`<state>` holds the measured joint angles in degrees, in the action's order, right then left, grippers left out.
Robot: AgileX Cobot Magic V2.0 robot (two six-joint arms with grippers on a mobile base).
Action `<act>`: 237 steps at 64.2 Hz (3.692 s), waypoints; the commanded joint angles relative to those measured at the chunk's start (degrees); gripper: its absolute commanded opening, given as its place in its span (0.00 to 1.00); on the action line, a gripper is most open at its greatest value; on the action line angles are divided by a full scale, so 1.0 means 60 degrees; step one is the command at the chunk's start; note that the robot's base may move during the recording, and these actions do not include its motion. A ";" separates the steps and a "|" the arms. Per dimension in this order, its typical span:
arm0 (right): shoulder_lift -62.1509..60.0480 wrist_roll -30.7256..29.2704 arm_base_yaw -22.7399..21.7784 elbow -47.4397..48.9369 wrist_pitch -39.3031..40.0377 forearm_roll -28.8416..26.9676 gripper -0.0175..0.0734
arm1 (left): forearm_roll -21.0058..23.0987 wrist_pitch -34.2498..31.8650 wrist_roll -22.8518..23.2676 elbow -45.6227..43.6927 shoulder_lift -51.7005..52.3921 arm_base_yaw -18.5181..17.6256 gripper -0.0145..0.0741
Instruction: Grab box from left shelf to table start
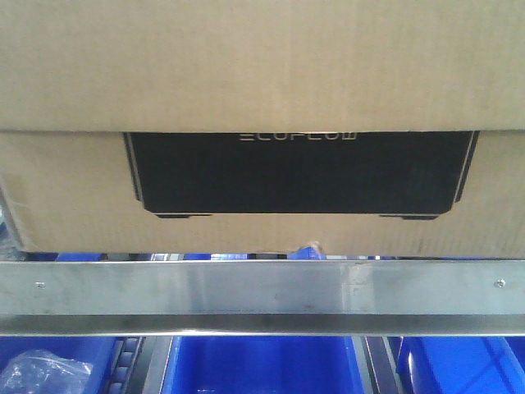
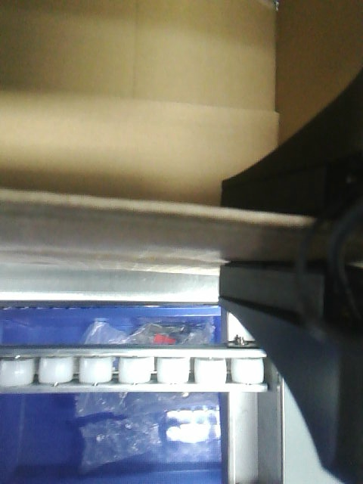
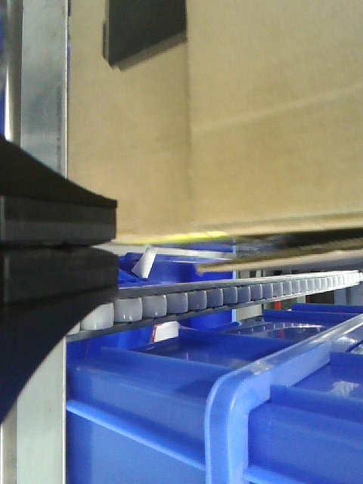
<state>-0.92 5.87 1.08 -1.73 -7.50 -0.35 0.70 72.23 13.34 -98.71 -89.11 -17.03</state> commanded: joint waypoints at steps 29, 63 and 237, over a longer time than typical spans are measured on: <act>-0.0077 0.0002 -0.0049 0.0170 0.0821 0.0120 0.25 | 0.0212 -0.0321 0.1811 -0.0269 0.0623 -0.0022 0.05; -0.0077 0.0002 -0.0049 0.0170 0.0821 0.0120 0.25 | -0.0002 -0.0507 0.2286 -0.0038 0.0623 -0.0022 0.05; 0.8053 -0.0376 -0.0015 1.0767 -0.6234 -0.0757 0.53 | -0.0117 -0.0320 0.2050 -0.0038 0.0623 -0.0022 0.05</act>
<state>43.75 4.86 1.08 57.56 -46.54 -5.54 -0.61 72.23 23.06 -96.83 -88.71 -17.03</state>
